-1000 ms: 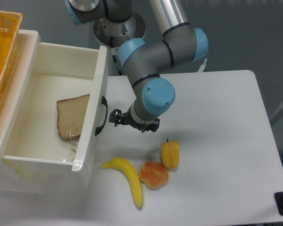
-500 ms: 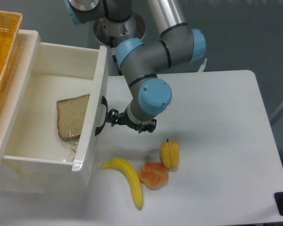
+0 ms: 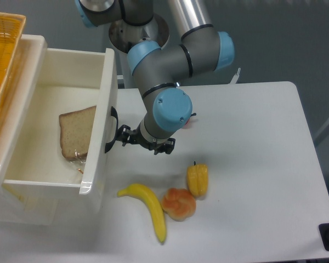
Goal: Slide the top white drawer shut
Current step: 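Push the drawer front inward with the gripper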
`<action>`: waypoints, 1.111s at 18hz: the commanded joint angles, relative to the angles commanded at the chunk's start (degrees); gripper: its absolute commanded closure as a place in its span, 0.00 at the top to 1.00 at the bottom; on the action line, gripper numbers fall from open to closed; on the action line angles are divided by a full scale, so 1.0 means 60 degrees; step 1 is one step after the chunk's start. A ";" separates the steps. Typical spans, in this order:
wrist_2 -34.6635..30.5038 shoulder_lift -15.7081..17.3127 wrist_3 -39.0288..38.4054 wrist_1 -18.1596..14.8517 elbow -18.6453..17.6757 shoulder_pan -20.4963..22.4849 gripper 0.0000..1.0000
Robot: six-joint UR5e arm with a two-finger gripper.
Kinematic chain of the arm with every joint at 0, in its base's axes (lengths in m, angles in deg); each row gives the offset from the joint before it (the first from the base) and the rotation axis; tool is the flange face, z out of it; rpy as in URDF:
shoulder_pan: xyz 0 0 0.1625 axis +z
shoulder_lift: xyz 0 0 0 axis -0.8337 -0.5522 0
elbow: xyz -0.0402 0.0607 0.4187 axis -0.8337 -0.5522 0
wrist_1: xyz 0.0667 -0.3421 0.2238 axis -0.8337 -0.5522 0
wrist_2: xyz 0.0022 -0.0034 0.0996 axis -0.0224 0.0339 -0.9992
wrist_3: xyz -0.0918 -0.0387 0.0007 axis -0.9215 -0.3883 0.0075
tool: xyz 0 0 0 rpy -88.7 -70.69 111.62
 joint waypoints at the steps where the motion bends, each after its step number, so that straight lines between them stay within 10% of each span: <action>1: 0.0000 0.0029 0.0000 -0.0088 0.0000 -0.0015 1.00; 20: 0.0761 0.0410 -0.0088 -0.0381 0.0000 -0.0440 1.00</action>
